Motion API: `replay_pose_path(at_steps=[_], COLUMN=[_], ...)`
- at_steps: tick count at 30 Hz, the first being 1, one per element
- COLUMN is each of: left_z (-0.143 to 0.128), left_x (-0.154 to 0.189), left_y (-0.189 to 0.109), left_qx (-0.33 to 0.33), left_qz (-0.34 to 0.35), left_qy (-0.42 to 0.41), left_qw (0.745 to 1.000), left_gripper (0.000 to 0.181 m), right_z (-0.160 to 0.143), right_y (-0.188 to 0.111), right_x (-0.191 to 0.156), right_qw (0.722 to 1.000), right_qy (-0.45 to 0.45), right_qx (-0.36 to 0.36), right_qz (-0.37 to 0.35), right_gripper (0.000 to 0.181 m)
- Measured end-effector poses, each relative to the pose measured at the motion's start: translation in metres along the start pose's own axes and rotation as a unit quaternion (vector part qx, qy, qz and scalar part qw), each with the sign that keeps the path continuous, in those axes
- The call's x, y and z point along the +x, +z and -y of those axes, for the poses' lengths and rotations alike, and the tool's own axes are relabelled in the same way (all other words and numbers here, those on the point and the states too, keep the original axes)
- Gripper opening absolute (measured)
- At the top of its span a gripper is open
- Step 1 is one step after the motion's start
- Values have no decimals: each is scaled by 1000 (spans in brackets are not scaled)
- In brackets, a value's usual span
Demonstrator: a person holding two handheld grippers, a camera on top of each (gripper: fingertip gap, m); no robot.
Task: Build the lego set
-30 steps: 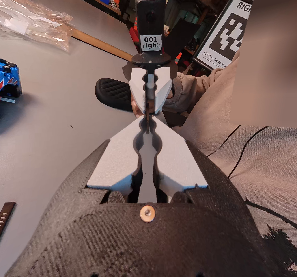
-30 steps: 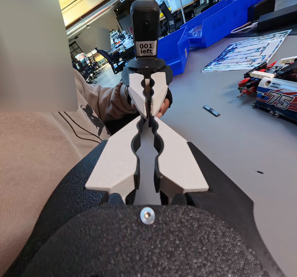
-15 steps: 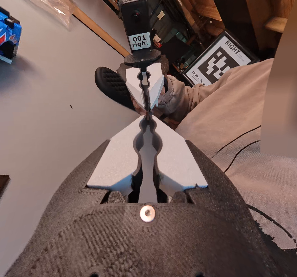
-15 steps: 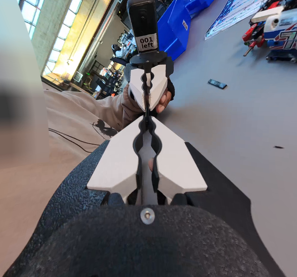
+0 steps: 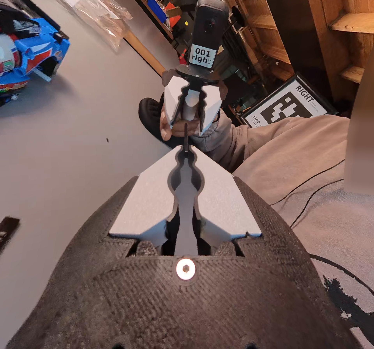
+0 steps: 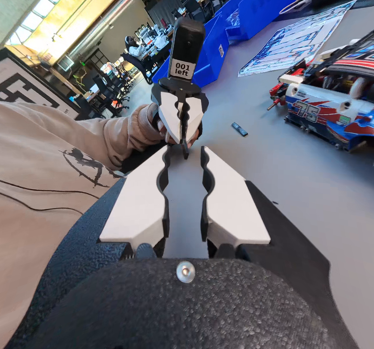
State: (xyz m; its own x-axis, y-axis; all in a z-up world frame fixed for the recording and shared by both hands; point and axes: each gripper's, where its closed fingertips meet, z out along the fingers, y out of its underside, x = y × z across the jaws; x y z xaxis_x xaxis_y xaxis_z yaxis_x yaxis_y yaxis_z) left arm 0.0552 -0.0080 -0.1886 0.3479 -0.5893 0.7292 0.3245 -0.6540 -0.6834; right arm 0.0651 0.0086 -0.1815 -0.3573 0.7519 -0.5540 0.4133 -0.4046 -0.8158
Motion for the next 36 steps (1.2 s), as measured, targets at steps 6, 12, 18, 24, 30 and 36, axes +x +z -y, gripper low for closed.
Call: replay_pose_path(at_steps=[6, 12, 18, 24, 30, 36], left_z=[-2, 4, 2, -13, -15, 19], left_x=[12, 4, -41, -39, -49, -72], left_y=[13, -3, -28, 0, -11, -60], left_qx=[-25, -33, -16, -48, -20, 18], left_qz=[27, 71, 121, 104, 124, 260], left_qy=[66, 101, 12, -31, -45, 102], left_qw=[997, 992, 992, 993, 991, 960], left_gripper=[1, 1, 1, 1, 2, 32], right_z=[-10, -4, -9, -36, -35, -55], right_y=[9, -42, -32, 30, 39, -18], right_x=[-15, 16, 14, 43, 45, 79], right_qw=[998, 998, 942, 792, 817, 845], right_qy=[-9, -52, -296, -545, -512, -384], right_qx=[-29, -12, -75, -217, -235, -358], right_qz=[50, -13, -139, -171, -124, -102], right_gripper=[0, 0, 17, 34, 5, 5])
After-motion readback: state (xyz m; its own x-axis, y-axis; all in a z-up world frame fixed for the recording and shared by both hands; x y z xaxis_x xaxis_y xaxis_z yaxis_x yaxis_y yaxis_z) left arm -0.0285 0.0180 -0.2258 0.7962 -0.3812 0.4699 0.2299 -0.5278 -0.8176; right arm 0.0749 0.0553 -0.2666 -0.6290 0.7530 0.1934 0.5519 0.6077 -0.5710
